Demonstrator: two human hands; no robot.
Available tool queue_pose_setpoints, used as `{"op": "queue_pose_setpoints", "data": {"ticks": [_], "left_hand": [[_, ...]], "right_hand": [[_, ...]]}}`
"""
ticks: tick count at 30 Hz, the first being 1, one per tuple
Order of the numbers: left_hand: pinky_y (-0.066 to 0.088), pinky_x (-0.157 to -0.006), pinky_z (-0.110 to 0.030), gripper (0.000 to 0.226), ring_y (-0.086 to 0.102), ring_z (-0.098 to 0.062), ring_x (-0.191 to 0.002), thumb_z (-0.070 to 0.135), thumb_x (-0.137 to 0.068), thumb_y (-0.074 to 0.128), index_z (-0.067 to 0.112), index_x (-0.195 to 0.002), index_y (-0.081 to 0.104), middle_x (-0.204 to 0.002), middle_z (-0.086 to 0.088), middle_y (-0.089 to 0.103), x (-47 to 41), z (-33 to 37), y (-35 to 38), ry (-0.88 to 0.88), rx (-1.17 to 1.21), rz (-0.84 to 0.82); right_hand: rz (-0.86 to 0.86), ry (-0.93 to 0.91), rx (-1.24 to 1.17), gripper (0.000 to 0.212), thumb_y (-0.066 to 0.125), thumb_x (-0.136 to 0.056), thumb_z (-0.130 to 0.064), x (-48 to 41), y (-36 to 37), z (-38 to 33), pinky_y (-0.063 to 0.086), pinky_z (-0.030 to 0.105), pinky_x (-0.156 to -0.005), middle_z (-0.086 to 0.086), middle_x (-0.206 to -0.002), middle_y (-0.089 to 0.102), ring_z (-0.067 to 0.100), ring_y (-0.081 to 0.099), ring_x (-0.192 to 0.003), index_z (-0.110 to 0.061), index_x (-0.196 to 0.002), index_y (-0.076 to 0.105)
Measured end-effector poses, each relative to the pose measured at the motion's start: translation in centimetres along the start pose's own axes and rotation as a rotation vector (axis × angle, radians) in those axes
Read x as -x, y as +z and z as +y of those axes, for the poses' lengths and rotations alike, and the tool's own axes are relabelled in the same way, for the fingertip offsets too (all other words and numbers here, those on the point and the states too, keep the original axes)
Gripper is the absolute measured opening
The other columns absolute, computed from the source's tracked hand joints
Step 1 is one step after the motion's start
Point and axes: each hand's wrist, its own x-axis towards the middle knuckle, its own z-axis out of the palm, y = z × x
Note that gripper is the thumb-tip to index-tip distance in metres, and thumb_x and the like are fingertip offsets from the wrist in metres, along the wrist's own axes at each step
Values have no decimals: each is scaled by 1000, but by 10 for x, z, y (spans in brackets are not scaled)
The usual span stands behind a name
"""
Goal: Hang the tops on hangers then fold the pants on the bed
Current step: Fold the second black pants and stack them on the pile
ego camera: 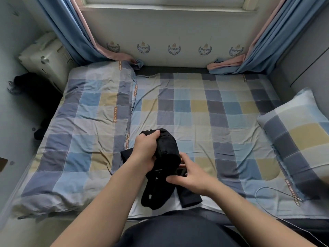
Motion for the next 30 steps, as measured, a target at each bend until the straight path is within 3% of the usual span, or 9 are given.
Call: {"op": "queue_pose_setpoints", "data": {"ticks": [5,8,11,15,17,20,24,26,30], "left_hand": [[61,-83,-49,31,72,-42,-98,13,-100,58,-8,-122,61,-110,-28,72,2,7,5,-50,88,-42],[60,-82,-44,31,71,-40,-103,12,-102,55,-8,-124,61,-113,-27,71,1,11,1,-75,157,-41],[60,-86,-45,32,70,-39,-108,12,-103,53,-7,-128,59,-118,-26,70,-4,11,-8,-113,218,-52],[61,-85,-46,32,71,-37,-105,10,-100,59,-6,-128,59,-118,-24,70,-11,8,-21,-60,172,25],[60,-82,-44,41,70,-34,-104,15,-96,66,-1,-132,55,-121,-21,68,-15,6,-29,-6,-3,123],[49,-105,-49,76,56,-29,-124,32,-84,80,13,-146,41,-144,-11,47,-15,1,-36,171,-395,186],[29,-119,-48,100,33,-21,-142,76,-58,69,37,-146,43,-152,7,37,-2,-5,-23,522,-998,-79],[23,-120,-50,87,30,-22,-145,76,-60,66,45,-139,48,-150,14,43,-3,-14,-13,595,-1260,-105],[29,-107,-46,35,47,-24,-123,33,-84,63,40,-118,61,-116,12,64,-10,-24,-7,726,-1407,136]], "right_hand": [[325,-35,139,6,60,-93,-39,-18,5,6,49,24,-72,-17,-91,68,-2,64,-82,-41,-98,57],[423,5,289,20,57,-91,-22,-27,-8,15,43,35,-66,-6,-71,62,15,57,-72,-29,-73,52],[439,82,373,6,60,-88,-21,-32,-25,24,50,41,-76,3,-84,68,26,62,-86,-20,-84,56],[546,3,312,7,54,-90,-12,-33,-48,24,44,43,-67,6,-67,56,29,53,-66,-14,-86,49],[577,-70,291,8,53,-93,-12,-32,-57,15,41,40,-62,-1,-63,53,18,50,-59,-18,-88,50],[558,-185,260,11,54,-95,-15,-32,-64,-6,41,31,-60,-6,-67,61,9,52,-57,-25,-90,53],[508,-298,226,10,62,-93,-20,-34,-63,-34,45,21,-66,-12,-74,67,7,60,-69,-29,-88,62],[471,-339,205,11,63,-92,-20,-35,-63,-43,48,20,-69,-12,-77,69,8,63,-72,-30,-89,66],[371,-377,182,8,63,-92,-23,-35,-70,-48,49,21,-69,-10,-78,69,10,63,-72,-29,-90,67]]}}
